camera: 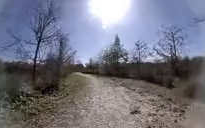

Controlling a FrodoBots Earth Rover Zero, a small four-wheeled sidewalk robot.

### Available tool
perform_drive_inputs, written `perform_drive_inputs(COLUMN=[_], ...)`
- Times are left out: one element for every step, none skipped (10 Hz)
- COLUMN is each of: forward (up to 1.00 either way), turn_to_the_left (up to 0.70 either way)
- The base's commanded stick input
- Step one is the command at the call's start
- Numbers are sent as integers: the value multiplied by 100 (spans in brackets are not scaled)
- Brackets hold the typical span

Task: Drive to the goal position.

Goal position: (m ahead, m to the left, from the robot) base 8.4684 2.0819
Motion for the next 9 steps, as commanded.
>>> perform_drive_inputs(forward=[58,69,70,70,70,70,70,70,70], turn_to_the_left=[0,0,-15,-27,-24,0,0,0,0])
